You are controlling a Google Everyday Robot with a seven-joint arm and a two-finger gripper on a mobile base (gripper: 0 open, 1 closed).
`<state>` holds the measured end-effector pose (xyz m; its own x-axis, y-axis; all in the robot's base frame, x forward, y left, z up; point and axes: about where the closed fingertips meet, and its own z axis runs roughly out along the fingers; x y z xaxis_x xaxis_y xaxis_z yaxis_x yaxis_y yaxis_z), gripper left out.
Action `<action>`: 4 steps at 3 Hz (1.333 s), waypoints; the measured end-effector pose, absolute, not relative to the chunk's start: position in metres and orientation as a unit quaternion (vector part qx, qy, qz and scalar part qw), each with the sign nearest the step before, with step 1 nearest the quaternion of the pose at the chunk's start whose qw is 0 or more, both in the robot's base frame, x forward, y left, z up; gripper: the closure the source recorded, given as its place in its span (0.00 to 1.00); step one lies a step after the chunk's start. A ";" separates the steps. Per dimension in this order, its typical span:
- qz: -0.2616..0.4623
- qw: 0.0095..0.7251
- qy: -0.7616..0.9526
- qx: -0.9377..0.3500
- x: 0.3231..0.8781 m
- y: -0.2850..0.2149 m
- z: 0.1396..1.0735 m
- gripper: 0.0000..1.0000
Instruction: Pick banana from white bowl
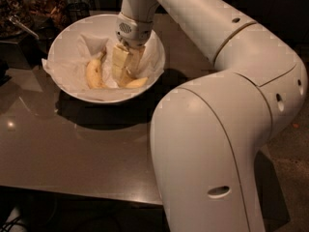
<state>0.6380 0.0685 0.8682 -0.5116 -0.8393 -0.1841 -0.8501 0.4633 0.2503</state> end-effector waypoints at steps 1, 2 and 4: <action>0.168 0.007 0.854 -0.492 0.641 0.070 0.857 0.46; 0.173 -0.004 0.858 -0.484 0.647 0.069 0.841 0.45; 0.173 -0.004 0.858 -0.484 0.647 0.069 0.841 0.87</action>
Offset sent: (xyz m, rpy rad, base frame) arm -0.0134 -0.0312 -0.0379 -0.0878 0.2143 0.0194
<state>0.6469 0.0685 0.8410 -0.5314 -0.8320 -0.1596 -0.8289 0.4718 0.3005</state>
